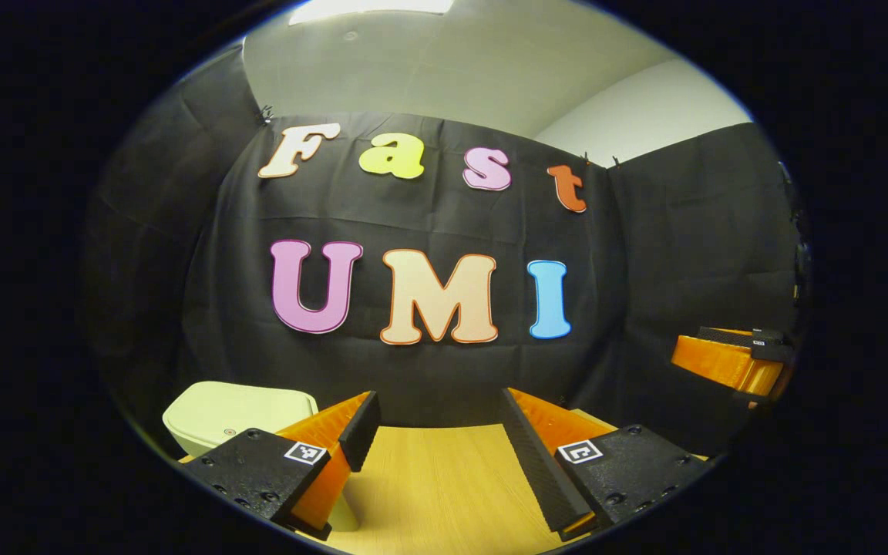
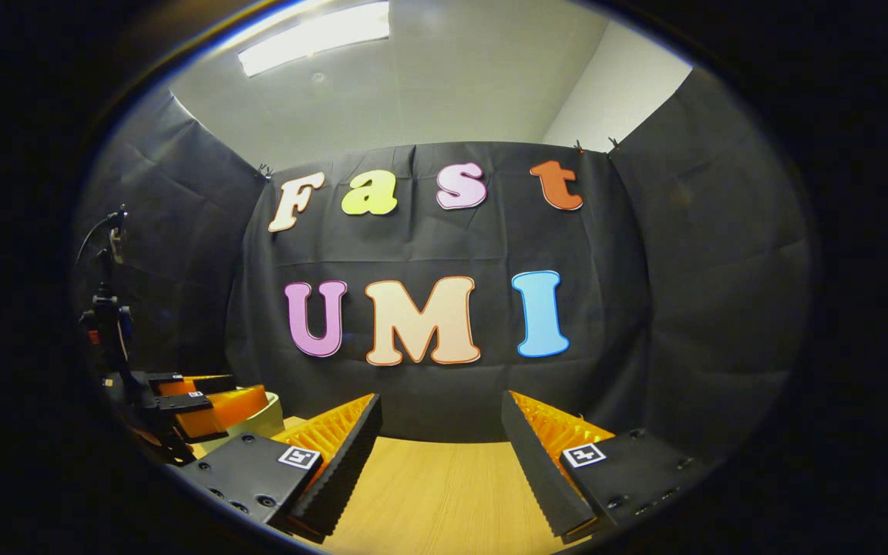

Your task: Press the lid of the desktop garbage bin to open it, pick up the crumpled paper on the desktop and throw it into the bin, then pick up the pop can on the desktop and drop it into the bin, and finally close the garbage bin lid.

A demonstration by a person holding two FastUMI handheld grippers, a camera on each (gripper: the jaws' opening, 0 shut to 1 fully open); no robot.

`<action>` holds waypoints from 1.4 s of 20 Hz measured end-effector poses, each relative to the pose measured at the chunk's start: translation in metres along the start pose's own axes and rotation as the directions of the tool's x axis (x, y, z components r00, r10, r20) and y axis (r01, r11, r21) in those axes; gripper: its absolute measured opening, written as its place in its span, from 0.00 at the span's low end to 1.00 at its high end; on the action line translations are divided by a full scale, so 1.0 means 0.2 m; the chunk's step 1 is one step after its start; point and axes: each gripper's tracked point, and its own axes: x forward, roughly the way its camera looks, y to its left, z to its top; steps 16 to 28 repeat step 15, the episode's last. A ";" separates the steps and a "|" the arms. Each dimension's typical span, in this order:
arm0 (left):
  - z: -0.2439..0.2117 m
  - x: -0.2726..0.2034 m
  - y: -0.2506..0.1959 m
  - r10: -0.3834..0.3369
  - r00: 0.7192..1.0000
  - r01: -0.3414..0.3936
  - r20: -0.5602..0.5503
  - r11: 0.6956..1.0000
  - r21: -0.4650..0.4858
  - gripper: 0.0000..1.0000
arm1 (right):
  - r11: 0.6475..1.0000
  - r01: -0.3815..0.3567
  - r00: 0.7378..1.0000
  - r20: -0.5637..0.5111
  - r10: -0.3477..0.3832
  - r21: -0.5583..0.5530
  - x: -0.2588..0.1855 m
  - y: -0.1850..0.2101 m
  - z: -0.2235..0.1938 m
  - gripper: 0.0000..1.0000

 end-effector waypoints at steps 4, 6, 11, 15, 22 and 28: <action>0.08 0.00 -0.05 -0.025 0.999 0.025 0.025 0.999 0.021 0.93 | 1.000 0.003 1.000 0.014 -0.003 0.000 -0.02 -0.01 0.03 0.98; 0.11 0.00 -0.08 -0.038 0.999 0.036 0.037 0.999 0.030 0.93 | 1.000 0.000 1.000 0.014 0.000 -0.003 -0.03 -0.01 0.03 0.98; 0.17 -0.04 -0.17 -0.080 0.994 0.076 0.069 0.995 0.057 0.93 | 1.000 -0.002 1.000 0.021 0.002 -0.011 -0.04 0.00 0.06 0.98; 0.18 -0.07 -0.22 -0.107 0.992 0.101 0.073 0.992 0.076 0.92 | 1.000 -0.005 1.000 0.023 0.006 -0.022 -0.06 0.02 0.07 0.98; 0.18 -0.07 -0.22 -0.107 0.992 0.101 0.073 0.992 0.076 0.92 | 1.000 -0.005 1.000 0.023 0.006 -0.022 -0.06 0.02 0.07 0.98; 0.18 -0.07 -0.22 -0.107 0.992 0.101 0.073 0.992 0.076 0.92 | 1.000 -0.005 1.000 0.023 0.006 -0.022 -0.06 0.02 0.07 0.98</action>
